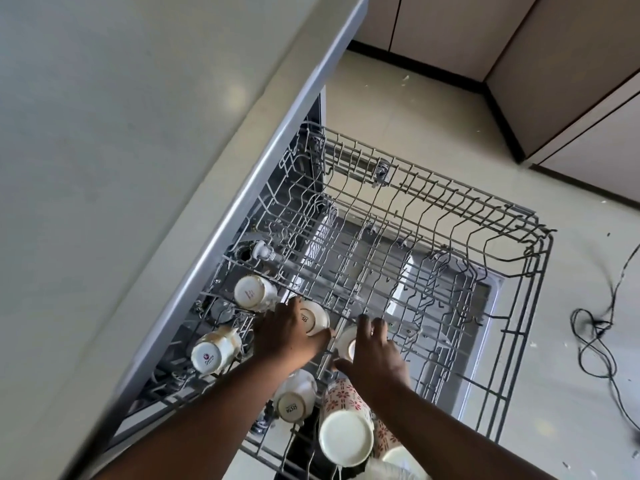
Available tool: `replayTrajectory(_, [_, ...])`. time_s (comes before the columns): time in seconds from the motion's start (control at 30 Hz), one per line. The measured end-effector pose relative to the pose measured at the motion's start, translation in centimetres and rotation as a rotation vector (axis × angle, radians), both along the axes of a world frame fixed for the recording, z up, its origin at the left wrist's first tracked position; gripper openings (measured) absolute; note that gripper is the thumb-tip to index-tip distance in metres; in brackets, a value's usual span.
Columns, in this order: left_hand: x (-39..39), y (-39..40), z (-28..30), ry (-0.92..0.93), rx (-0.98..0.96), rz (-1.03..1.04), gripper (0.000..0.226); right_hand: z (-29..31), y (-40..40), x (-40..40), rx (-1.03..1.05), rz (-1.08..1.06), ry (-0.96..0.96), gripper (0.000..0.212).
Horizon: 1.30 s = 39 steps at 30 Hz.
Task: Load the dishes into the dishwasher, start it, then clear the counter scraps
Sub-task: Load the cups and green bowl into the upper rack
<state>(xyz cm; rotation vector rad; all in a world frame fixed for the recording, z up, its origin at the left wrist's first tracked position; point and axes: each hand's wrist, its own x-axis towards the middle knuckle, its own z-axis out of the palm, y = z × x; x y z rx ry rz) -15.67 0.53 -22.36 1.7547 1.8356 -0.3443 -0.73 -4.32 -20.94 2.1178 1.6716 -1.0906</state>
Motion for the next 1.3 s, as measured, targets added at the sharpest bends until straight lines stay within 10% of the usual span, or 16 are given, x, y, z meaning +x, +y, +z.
replayTrajectory(1.0, [0.7, -3.9, 1.9, 0.021, 0.201, -0.275, 0.094, -1.2, -2.3, 6.0, 0.227, -0.164, 0.274, 0.123])
replayTrajectory(1.3, [1.5, -5.2, 3.2, -0.016, 0.171, -0.389, 0.088, 1.2, -4.9, 9.1, 0.313, 0.207, -0.099, 0.094])
